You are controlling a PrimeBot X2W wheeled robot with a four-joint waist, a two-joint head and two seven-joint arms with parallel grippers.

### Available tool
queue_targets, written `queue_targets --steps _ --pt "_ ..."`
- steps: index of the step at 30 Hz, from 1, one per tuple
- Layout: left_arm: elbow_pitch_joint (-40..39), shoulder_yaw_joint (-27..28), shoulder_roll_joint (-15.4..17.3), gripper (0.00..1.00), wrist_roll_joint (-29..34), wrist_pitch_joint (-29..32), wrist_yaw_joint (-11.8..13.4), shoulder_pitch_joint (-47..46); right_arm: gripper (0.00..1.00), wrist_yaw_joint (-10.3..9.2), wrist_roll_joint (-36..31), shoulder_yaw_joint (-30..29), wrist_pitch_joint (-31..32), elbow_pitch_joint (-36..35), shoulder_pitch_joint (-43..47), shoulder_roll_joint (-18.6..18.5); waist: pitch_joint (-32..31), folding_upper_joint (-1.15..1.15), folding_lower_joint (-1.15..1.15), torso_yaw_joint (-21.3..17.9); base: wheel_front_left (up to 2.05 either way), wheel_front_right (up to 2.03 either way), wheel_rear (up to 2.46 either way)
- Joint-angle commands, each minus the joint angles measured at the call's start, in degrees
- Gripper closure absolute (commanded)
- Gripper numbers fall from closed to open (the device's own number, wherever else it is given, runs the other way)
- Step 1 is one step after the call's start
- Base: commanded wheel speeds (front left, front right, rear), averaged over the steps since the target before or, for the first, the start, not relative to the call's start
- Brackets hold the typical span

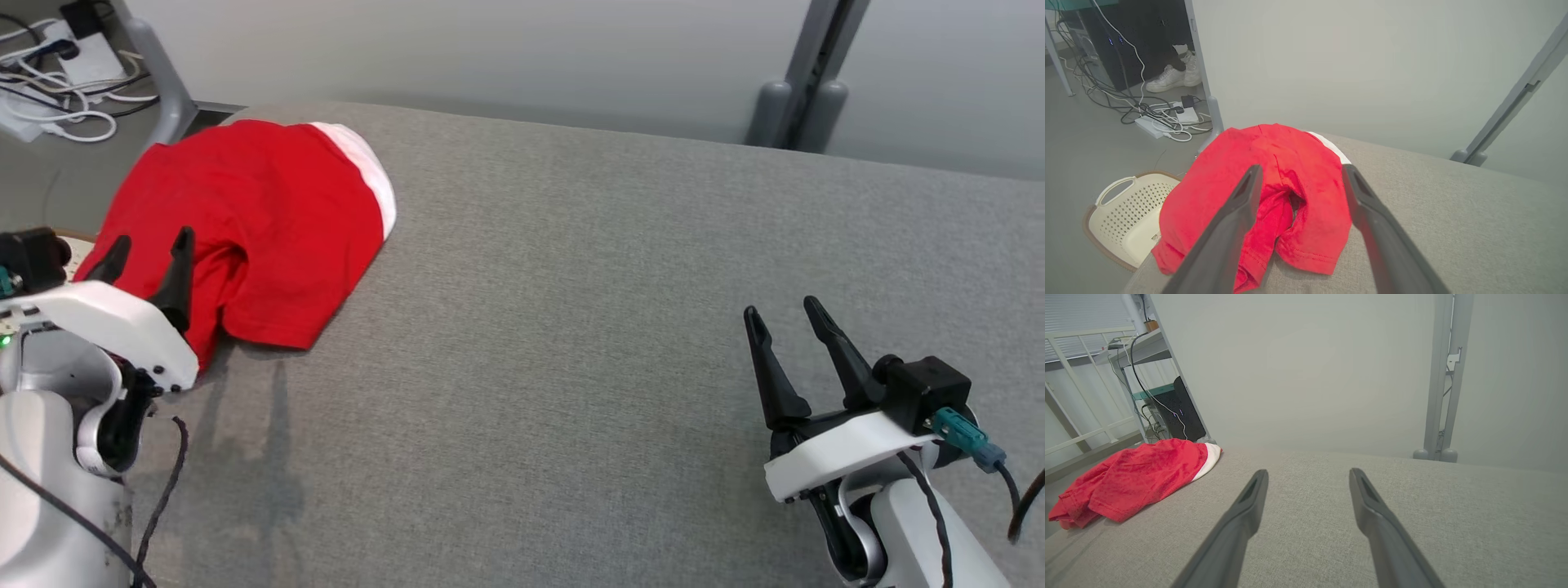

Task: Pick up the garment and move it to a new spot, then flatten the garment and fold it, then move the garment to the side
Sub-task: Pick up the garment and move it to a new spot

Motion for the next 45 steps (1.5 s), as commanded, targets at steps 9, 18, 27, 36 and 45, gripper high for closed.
queue_targets --steps 9,18,27,36,45 --pt "10.8 2.4 5.6 0.0 -6.1 14.9 -0.2 -10.3 0.0 0.13 0.5 0.1 -0.2 -0.5 -2.7 0.1 5.9 0.0 0.0 -8.2 0.0 0.0 0.0" --pt "21.9 3.9 9.4 0.0 -8.5 22.3 0.8 -14.9 0.0 0.13 0.5 0.2 -0.2 -1.1 -4.6 -0.1 9.3 0.0 0.0 -13.4 0.0 0.0 0.0" --pt "27.1 4.4 11.6 0.0 -10.3 21.3 -0.6 -17.2 0.0 0.13 0.7 0.2 -0.2 -1.3 -5.2 0.0 10.9 0.0 0.0 -16.4 0.0 0.0 0.0" --pt "28.6 3.3 12.1 1.0 -10.5 19.1 -1.5 -18.1 0.0 0.13 0.4 0.1 -0.2 -1.0 -5.1 0.1 10.6 0.0 0.0 -16.4 0.0 0.0 0.0" --pt "26.8 1.4 11.5 1.0 -11.6 17.3 -2.2 -18.4 0.0 0.13 0.5 0.1 -0.2 -0.2 -4.4 0.2 8.6 0.0 0.0 -15.5 0.0 0.0 0.0"
